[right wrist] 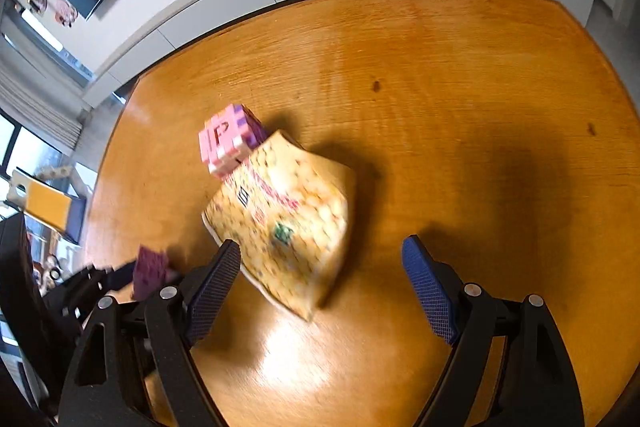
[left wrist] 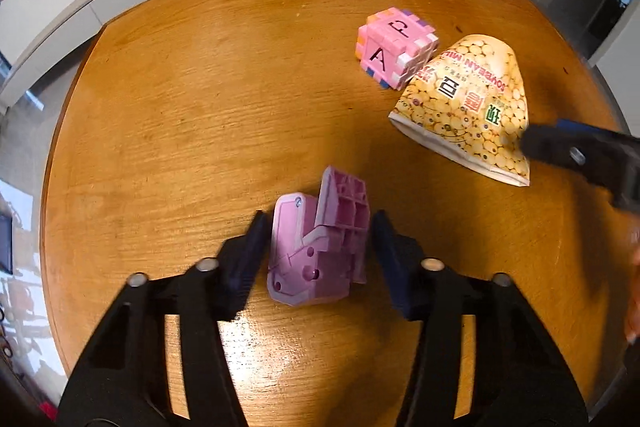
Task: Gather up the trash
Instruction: 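Grasp the pink toy piece with the left gripper while the right grasps the soybean milk packet, then carry the pink toy piece and packet over the black bin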
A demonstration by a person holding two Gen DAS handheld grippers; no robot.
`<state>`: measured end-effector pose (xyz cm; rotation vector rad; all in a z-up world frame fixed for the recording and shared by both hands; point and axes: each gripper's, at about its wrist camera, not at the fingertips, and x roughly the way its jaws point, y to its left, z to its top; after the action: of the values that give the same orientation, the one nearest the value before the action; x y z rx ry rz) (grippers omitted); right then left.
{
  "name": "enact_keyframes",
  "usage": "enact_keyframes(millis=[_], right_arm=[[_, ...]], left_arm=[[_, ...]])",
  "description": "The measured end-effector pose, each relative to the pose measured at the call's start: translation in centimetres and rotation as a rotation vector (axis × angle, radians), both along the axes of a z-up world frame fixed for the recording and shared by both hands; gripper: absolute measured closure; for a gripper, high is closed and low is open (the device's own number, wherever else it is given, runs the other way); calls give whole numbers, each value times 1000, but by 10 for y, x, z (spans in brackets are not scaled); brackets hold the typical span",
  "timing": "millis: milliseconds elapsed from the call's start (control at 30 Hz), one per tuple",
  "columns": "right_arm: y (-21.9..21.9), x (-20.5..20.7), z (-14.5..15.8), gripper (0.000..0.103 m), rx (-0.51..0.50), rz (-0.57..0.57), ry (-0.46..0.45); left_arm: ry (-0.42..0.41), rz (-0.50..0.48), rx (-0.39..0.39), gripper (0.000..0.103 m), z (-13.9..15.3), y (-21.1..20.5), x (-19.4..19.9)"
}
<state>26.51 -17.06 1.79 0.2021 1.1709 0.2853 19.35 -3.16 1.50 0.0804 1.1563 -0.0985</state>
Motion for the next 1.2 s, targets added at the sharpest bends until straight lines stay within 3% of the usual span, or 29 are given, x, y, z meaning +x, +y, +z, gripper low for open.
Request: enact_keyframes(millis=[133,200,267,467,833,1200], right_arm=[[10,7,-6,20,1,12,4],[17,4,-5,49,2,39,2],[22,1,-5,67,29,65,20],[17,-26,21,91,97,102,-26],[-13,-97,69,91,30,116,-132],[-107,-198,95,91,19,-7,-181]], left_arm=[[-3,-28,-10,57,2,0,-1],[1,-27,-29,57,3,3,-3],[3,-26,-36,57,-2,11,1],[10,-20,-41,57,-5,16,-7],[-13,-60,-103,57,22,4,-48],[-76,-209,-115,57,66,-74,-125]])
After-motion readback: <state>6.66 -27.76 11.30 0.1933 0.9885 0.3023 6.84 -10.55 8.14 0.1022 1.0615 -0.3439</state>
